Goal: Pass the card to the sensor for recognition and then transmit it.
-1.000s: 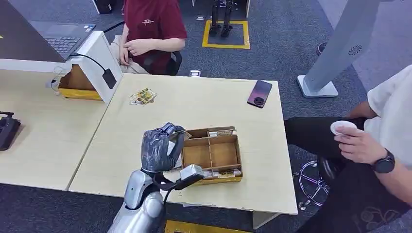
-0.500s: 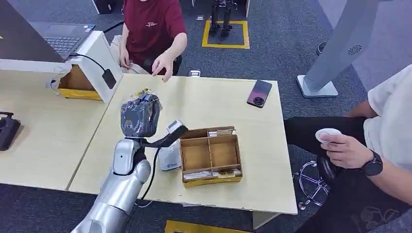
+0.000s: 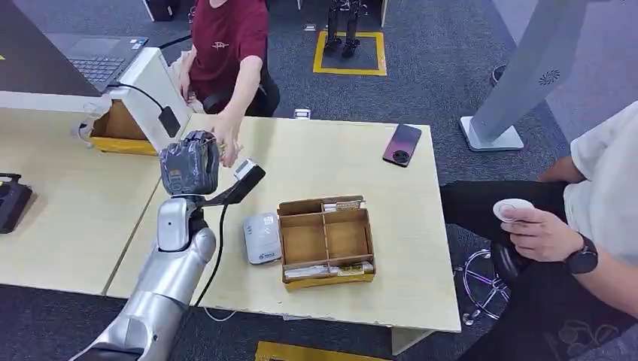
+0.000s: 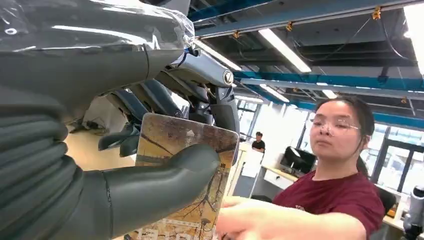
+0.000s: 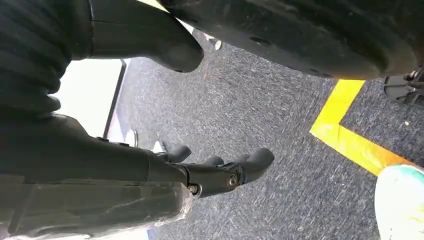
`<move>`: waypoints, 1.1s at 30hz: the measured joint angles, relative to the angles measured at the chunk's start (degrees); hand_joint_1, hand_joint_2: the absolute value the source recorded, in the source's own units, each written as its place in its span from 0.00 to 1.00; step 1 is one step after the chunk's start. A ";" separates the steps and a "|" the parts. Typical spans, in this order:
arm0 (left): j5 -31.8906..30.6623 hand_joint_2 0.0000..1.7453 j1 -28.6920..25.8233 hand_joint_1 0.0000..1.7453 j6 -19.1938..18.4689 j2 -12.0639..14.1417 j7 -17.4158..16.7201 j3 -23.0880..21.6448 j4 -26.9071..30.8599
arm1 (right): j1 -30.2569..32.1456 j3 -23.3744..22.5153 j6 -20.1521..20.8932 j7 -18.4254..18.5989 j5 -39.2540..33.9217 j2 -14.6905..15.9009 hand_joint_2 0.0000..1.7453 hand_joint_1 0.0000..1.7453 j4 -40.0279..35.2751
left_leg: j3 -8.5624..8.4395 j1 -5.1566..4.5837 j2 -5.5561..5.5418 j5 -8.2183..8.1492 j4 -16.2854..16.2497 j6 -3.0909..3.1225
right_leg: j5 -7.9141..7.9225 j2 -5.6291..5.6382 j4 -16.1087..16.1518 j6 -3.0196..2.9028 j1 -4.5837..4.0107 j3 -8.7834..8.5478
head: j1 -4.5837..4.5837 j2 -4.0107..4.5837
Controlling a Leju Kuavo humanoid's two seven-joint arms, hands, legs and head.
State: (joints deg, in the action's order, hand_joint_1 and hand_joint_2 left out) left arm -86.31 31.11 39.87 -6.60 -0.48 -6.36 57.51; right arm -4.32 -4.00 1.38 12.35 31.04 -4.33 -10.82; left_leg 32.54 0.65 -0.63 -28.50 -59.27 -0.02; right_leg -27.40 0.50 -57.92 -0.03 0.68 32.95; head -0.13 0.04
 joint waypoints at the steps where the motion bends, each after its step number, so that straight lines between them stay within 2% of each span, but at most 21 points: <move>1: 0.00 1.00 0.02 1.00 0.00 0.02 0.02 0.00 -0.07 | -0.02 0.00 0.00 0.00 0.00 0.00 1.00 0.00 -0.02 | 0.00 0.00 0.00 0.00 0.00 0.00 | 0.00 0.00 0.00 0.00 0.00 0.00 | 0.00 0.00; 6: 0.15 1.00 0.09 0.98 0.00 0.02 0.20 0.00 -0.24 | -0.12 0.00 0.02 0.00 0.02 0.00 1.00 0.00 -0.11 | 0.00 0.00 0.00 0.00 0.00 0.00 | 0.00 0.00 0.00 0.00 0.00 0.00 | 0.00 0.00; 7: 0.33 1.00 0.12 0.87 0.00 0.02 0.31 0.00 -0.37 | -0.14 0.00 0.02 0.00 0.04 0.00 1.00 0.00 -0.18 | 0.00 0.00 0.00 0.00 0.00 0.00 | 0.00 0.00 0.00 0.00 0.00 0.00 | 0.00 0.00; 8: 0.55 1.00 0.13 0.69 0.00 0.02 0.37 0.00 -0.42 | -0.19 0.00 0.02 -0.02 0.09 0.00 1.00 0.00 -0.20 | -0.01 0.00 0.00 0.00 0.00 0.00 | 0.00 0.00 0.00 0.00 0.00 0.01 | 0.00 0.00; 9: 0.72 1.00 0.13 0.69 0.00 0.02 0.50 0.02 -0.48 | -0.25 -0.02 0.04 0.00 0.11 0.00 1.00 0.00 -0.22 | 0.00 0.00 0.00 0.00 0.00 0.00 | 0.00 0.00 0.00 0.00 0.00 0.01 | 0.00 0.00; 10: 0.85 1.00 0.13 0.58 0.00 0.02 0.57 0.04 -0.55 | -0.28 -0.02 0.04 0.00 0.11 0.00 1.00 0.00 -0.22 | 0.00 0.00 0.00 0.00 0.00 0.00 | 0.00 0.00 0.00 0.00 0.00 0.01 | 0.00 0.00; 11: 0.99 1.00 0.13 0.00 0.00 0.02 0.68 0.04 -0.63 | -0.31 -0.06 0.04 -0.02 0.11 0.00 1.00 0.00 -0.24 | 0.00 0.00 0.00 0.00 0.00 0.00 | 0.00 0.00 0.00 0.00 0.00 0.01 | 0.00 0.00; 18: 1.01 1.00 0.12 0.00 0.00 0.02 1.09 0.68 -0.66 | -0.36 -0.26 0.07 -0.02 0.28 0.00 1.00 0.00 -0.26 | 0.01 0.00 0.00 0.00 0.00 0.00 | 0.00 0.00 0.00 0.00 0.00 0.01 | 0.00 0.00; 21: 0.68 1.00 -0.04 0.00 0.00 0.76 -0.15 2.20 -0.38 | -0.34 -0.44 0.04 -0.02 0.55 0.00 1.00 0.00 -0.26 | 0.02 0.00 0.01 0.00 0.01 0.00 | 0.00 0.01 -0.01 0.00 0.00 0.01 | 0.02 0.00; 28: 2.19 1.00 -3.02 0.00 0.02 5.42 1.20 9.87 4.09 | -0.11 -0.83 -0.02 -0.20 0.96 -0.04 1.00 0.00 -0.26 | -0.02 0.04 0.12 0.00 0.02 -0.01 | -0.01 0.13 -0.05 -0.01 -0.02 0.10 | -0.02 0.00; 33: 2.54 1.00 -4.04 0.00 0.02 7.00 1.29 11.83 5.64 | -0.15 -0.85 -0.04 -0.20 0.94 -0.09 1.00 0.00 -0.26 | 0.08 0.08 -0.02 0.03 0.02 -0.06 | -0.02 -0.02 -0.04 -0.03 -0.13 0.08 | 0.02 0.00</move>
State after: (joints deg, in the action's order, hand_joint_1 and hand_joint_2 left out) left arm -83.78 27.07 39.89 0.39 0.81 5.47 63.15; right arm -4.47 -4.85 1.33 12.15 31.98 -4.42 -11.08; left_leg 32.62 0.73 -0.65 -28.47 -59.25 -0.08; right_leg -27.42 0.48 -57.96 -0.06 0.55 33.04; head -0.11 0.04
